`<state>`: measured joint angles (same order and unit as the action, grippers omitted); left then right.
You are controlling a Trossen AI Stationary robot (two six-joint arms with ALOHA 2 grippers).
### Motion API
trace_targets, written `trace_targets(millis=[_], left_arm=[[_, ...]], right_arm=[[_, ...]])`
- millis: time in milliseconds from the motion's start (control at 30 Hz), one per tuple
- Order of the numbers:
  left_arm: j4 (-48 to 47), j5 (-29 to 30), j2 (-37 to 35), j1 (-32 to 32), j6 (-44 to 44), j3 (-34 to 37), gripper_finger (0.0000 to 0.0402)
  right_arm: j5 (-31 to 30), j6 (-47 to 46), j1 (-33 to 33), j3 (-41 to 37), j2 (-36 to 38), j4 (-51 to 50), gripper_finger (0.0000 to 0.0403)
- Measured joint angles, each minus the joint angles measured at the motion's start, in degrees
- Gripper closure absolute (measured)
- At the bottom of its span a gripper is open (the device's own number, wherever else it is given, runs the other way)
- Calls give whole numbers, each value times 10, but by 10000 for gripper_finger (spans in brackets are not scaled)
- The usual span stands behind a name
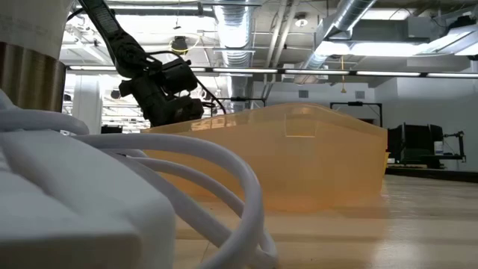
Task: Pick & Place School Supplies
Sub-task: Put the yellow eraser into the red bin
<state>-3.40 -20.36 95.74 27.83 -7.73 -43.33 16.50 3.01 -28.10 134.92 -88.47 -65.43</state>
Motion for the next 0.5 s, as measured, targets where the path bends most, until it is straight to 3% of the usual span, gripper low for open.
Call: trace_targets(millis=[500], left_arm=[[-6,2,0,-1,-1,0,401]], right_arm=[[0,0,0,0,0,14,239]])
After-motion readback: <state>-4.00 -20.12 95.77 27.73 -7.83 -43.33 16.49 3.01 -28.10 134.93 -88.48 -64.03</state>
